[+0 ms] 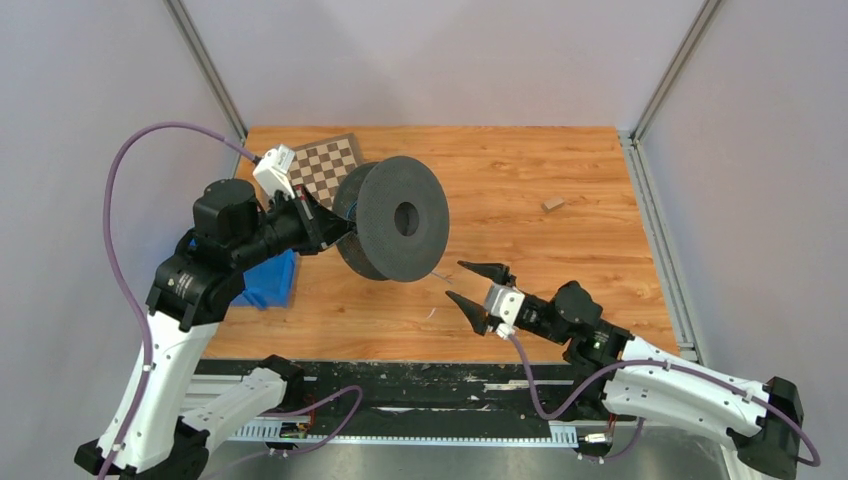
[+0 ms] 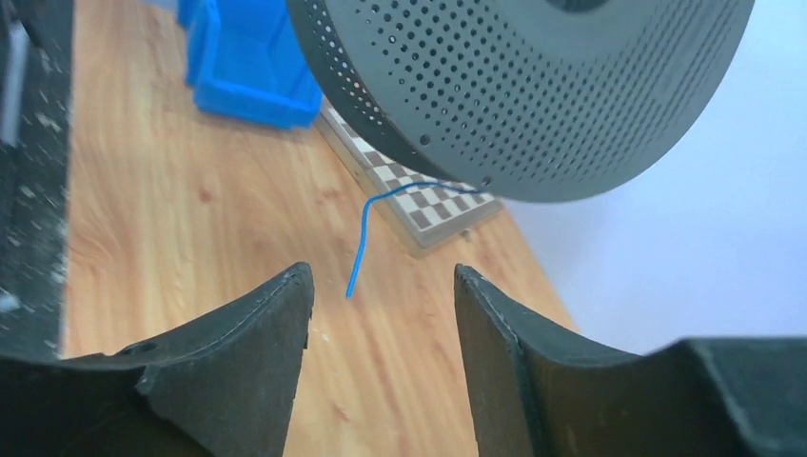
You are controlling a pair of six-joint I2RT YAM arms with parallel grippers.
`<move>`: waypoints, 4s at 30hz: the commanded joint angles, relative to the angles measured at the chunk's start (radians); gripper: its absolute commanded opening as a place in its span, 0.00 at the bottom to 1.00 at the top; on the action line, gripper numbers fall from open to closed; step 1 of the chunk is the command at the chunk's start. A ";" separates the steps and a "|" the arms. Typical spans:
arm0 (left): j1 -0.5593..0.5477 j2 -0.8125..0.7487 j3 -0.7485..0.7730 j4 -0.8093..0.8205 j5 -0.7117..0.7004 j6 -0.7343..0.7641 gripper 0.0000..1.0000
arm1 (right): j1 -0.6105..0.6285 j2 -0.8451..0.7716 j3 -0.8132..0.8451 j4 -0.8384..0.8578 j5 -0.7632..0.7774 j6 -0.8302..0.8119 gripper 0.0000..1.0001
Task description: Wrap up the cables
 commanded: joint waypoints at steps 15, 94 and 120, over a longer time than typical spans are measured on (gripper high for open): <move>0.064 0.151 0.117 -0.148 0.203 0.048 0.00 | 0.141 -0.030 0.066 -0.233 0.027 -0.781 0.49; 0.108 -0.001 -0.105 0.476 0.636 -0.107 0.00 | -0.476 -0.210 0.080 0.092 -0.373 0.975 0.41; 0.113 0.030 -0.240 0.584 0.546 -0.501 0.00 | -0.407 -0.283 0.000 0.113 -0.613 0.260 0.39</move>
